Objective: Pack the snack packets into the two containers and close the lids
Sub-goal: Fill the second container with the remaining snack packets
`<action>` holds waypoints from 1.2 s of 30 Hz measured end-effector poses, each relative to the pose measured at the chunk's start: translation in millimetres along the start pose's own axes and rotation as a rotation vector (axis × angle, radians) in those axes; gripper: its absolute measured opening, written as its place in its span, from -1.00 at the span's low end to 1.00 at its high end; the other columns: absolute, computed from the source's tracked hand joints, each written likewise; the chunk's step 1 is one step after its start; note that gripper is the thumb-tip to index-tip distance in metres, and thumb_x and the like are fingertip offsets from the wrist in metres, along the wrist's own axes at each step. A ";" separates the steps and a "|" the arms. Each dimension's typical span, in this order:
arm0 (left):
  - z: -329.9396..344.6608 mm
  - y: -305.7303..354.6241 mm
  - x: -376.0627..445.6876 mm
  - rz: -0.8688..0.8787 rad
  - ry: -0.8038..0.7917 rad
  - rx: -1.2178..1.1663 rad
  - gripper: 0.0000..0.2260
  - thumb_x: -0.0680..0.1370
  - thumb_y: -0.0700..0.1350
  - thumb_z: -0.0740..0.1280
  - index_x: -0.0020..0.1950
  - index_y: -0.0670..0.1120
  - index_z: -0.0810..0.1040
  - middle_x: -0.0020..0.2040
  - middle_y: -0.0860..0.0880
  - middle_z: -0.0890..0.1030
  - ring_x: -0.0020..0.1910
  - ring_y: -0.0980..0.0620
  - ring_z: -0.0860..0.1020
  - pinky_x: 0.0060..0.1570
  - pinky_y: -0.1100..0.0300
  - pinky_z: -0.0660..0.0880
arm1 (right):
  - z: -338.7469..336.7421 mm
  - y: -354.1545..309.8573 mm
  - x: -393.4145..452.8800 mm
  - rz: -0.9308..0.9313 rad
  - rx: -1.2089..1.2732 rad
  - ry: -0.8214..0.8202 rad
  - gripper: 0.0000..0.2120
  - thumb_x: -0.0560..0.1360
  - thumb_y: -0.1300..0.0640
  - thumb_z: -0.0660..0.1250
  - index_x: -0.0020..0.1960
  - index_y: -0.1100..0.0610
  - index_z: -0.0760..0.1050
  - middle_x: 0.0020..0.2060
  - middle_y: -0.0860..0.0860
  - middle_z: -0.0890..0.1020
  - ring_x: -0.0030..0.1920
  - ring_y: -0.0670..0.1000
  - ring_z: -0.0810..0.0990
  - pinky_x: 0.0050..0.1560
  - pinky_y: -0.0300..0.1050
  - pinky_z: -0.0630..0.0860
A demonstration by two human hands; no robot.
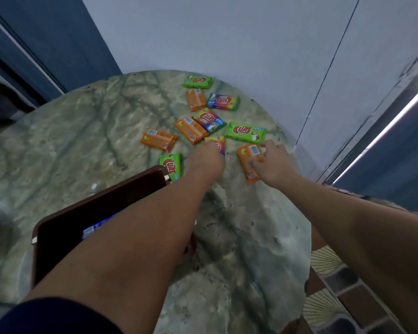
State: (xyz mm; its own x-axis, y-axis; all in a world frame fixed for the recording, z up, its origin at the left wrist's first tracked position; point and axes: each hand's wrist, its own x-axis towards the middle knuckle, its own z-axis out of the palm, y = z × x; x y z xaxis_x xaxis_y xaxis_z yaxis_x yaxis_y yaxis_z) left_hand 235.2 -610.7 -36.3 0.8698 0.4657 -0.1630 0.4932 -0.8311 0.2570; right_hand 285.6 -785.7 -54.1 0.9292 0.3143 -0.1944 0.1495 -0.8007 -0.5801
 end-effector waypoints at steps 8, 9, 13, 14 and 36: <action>8.2 1.6 25.4 -0.303 0.018 -0.327 -0.53 0.57 -0.14 0.39 0.42 -0.15 0.33 0.30 -0.21 0.53 0.29 -0.23 0.52 0.22 -0.10 0.50 | 11.0 -5.4 4.5 0.070 -0.020 -0.041 -0.25 0.45 -0.29 0.43 0.45 0.08 0.27 0.28 0.20 0.36 0.28 0.32 0.44 0.30 0.13 0.41; 9.2 2.1 27.8 -0.319 0.021 -0.348 -0.51 0.57 -0.14 0.40 0.44 -0.15 0.31 0.31 -0.20 0.53 0.29 -0.23 0.51 0.22 -0.09 0.50 | 11.6 -6.2 4.9 0.073 -0.023 -0.042 -0.24 0.44 -0.30 0.44 0.45 0.08 0.26 0.27 0.20 0.35 0.28 0.31 0.44 0.30 0.13 0.40; 10.7 6.2 34.1 -0.377 0.035 -0.424 -0.45 0.54 -0.15 0.43 0.47 -0.17 0.30 0.31 -0.19 0.55 0.31 -0.22 0.52 0.25 -0.09 0.49 | 12.3 -9.5 6.4 0.083 -0.031 -0.041 -0.17 0.42 -0.33 0.45 0.47 0.10 0.24 0.27 0.19 0.35 0.29 0.27 0.43 0.32 0.10 0.37; 10.3 7.5 33.9 -0.389 0.035 -0.434 -0.44 0.53 -0.15 0.44 0.47 -0.16 0.30 0.31 -0.19 0.55 0.30 -0.22 0.53 0.25 -0.09 0.51 | 12.8 -9.9 7.0 0.092 -0.034 -0.043 -0.16 0.41 -0.34 0.45 0.48 0.10 0.23 0.28 0.19 0.35 0.29 0.27 0.42 0.32 0.10 0.37; 9.1 25.5 5.8 -0.446 -0.120 -0.849 -0.73 0.53 -0.15 0.35 0.22 -0.12 0.50 0.01 -0.07 0.55 -0.10 -0.01 0.49 -0.14 0.12 0.47 | 33.5 -12.8 8.9 0.188 -0.135 -0.038 -0.21 0.44 -0.12 0.49 0.47 0.16 0.18 0.33 0.23 0.31 0.32 0.26 0.33 0.31 0.07 0.31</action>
State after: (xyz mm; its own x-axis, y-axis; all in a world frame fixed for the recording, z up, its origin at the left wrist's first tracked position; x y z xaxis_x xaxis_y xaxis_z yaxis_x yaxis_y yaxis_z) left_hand 252.7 -631.9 -39.3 0.6158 0.6119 -0.4964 0.6654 -0.0666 0.7435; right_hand 280.6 -755.5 -75.0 0.9319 0.1699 -0.3204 0.0208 -0.9071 -0.4204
